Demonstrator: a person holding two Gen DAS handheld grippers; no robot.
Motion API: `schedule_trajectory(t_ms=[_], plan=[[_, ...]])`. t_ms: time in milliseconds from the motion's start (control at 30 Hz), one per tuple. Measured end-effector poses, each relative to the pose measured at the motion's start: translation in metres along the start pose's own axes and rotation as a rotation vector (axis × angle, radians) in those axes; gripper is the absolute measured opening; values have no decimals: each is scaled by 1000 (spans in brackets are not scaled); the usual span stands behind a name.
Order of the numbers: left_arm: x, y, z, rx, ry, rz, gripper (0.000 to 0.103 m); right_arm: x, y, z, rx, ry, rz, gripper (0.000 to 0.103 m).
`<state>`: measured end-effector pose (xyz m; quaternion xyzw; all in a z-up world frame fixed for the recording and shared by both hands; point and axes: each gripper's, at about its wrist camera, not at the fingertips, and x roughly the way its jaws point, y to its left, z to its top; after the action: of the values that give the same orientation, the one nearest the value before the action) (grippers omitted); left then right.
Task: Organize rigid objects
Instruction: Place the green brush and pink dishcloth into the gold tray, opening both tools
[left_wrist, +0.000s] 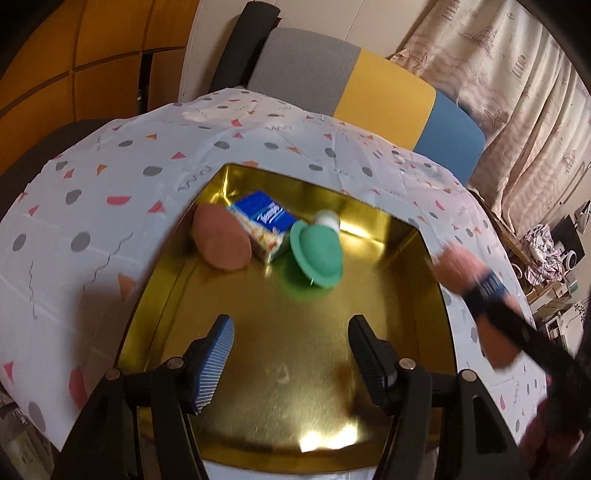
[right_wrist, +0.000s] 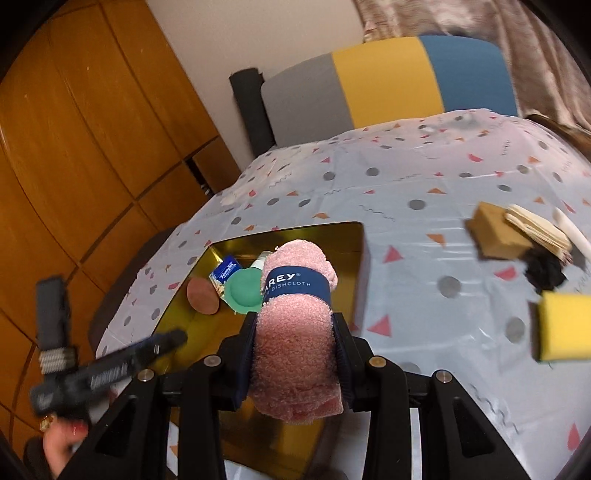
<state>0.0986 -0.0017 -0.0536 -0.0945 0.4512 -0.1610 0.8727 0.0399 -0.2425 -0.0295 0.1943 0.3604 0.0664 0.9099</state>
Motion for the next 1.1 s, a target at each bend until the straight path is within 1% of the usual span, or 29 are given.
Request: schedule_trajectory(t_ms=[233,533,567,600,667,767,800,933,1000,1100], plan=[[-10,5,-14,-6,2,-21,65,54,13,22,-50,72,-38,39],[-17,15,-22,-23,3,-32,65,108,10,44,-43,146,-112,39],[-18,16,-22,-27,3,-32,65,113,9,46,-42,149,-118,39],[-18,17,-23,-32,2,-33,65,118,9,47,-46,155,-119,43],[-19,18,-23,-36,-1,-40,65,128,9,50,-68,168,-135,46],[-21,19,-23,-35,-4,-39,65,128,10,49,-81,172,-148,63],[-21,19,-23,-34,-4,-41,65,124,11,49,-81,160,-145,67],[-19,19,-24,-52,8,-65,65,105,13,47,-87,116,-130,67],[-18,18,-25,-61,19,-81,65,94,16,47,-94,95,-125,70],[-18,12,-27,-47,24,-84,65,80,20,45,-106,69,-127,71]])
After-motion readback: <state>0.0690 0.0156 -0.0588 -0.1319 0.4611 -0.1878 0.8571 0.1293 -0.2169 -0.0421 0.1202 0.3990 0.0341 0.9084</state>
